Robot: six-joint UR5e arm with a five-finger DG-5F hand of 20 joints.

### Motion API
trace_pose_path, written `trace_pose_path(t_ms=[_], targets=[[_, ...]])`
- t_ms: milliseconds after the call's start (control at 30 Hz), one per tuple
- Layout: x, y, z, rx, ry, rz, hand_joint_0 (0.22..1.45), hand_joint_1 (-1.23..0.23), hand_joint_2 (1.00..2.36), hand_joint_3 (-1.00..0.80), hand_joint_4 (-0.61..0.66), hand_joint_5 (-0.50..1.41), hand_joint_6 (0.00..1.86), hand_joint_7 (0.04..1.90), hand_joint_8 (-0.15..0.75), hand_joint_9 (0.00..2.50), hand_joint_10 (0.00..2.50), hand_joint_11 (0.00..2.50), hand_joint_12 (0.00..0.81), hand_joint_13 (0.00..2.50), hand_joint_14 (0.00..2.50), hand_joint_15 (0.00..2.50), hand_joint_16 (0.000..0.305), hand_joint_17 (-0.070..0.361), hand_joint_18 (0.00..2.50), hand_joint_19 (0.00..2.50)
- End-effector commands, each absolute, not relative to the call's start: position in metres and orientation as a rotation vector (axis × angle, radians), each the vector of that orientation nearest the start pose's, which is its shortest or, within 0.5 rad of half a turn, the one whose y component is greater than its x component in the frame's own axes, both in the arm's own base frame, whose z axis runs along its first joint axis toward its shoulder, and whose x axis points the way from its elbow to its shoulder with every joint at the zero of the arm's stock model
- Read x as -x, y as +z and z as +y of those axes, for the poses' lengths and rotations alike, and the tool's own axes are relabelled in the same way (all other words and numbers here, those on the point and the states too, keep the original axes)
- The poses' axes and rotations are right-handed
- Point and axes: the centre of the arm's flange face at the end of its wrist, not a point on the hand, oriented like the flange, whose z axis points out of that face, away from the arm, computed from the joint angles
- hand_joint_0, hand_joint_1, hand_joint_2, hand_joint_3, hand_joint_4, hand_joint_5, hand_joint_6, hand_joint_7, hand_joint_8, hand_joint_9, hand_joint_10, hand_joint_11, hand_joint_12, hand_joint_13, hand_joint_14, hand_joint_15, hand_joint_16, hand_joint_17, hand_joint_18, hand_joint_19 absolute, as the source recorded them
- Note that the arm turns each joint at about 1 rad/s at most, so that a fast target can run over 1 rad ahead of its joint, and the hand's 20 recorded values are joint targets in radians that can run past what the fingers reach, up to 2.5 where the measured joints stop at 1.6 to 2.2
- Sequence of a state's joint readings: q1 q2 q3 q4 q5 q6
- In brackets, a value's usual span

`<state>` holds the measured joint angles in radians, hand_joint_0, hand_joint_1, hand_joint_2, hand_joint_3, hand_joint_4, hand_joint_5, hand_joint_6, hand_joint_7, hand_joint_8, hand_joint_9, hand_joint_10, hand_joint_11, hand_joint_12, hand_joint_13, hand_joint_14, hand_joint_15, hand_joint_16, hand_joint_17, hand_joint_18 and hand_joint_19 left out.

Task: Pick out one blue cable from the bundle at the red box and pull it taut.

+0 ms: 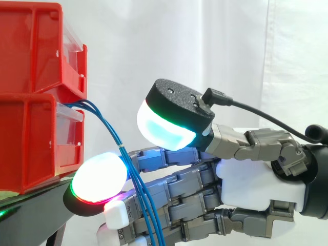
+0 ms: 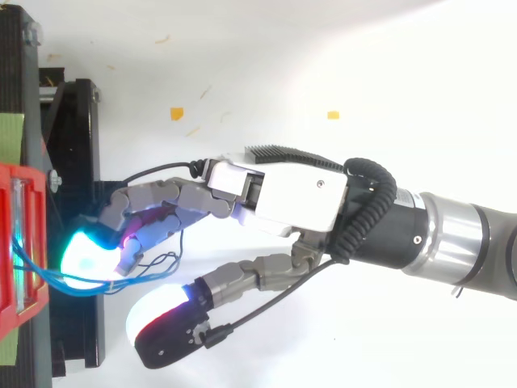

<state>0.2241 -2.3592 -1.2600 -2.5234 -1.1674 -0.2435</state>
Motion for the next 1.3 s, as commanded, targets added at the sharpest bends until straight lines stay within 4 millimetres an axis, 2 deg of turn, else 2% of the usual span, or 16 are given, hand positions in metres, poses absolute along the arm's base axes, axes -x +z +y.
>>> trace_pose_path(t_ms=[0,433,500,767,1133,1267], targets=[[-0.774,0.1961,0.0012,-1.068,0.982,1.08,0.62,-0.64,1.0,-0.45,0.18,-0.14,0.5,0.88,0.248,0.77,0.02,0.53,0.276,0.58,0.01,0.31,0.042,0.095,0.48,0.53],[-0.7745,0.1965,0.0079,-1.07,1.023,1.082,0.62,-0.62,1.01,-0.44,0.16,-0.12,0.5,0.98,0.25,0.81,0.02,0.54,0.276,0.61,0.01,0.32,0.042,0.094,0.51,0.54],[-0.7745,0.1965,0.0079,-1.071,1.024,1.081,0.67,-0.59,1.01,-0.39,0.14,-0.11,0.5,1.03,0.251,0.82,0.02,0.57,0.274,0.63,0.01,0.33,0.042,0.094,0.52,0.54],[-0.7746,0.1965,0.0089,-1.077,1.046,1.08,0.69,-0.58,1.01,-0.34,0.13,-0.1,0.5,1.08,0.25,0.84,0.02,0.58,0.274,0.64,0.01,0.34,0.042,0.094,0.54,0.55],[-0.7752,0.1969,0.0057,-1.09,1.102,1.084,0.65,-0.58,1.02,-0.29,0.11,-0.08,0.5,1.29,0.26,0.88,0.02,0.65,0.285,0.66,0.02,0.37,0.043,0.096,0.57,0.59],[-0.7751,0.1968,0.005,-1.097,1.114,1.081,0.62,-0.61,1.01,-0.34,0.11,-0.1,0.6,1.15,0.267,0.9,0.03,0.68,0.288,0.67,0.02,0.38,0.043,0.097,0.58,0.6]])
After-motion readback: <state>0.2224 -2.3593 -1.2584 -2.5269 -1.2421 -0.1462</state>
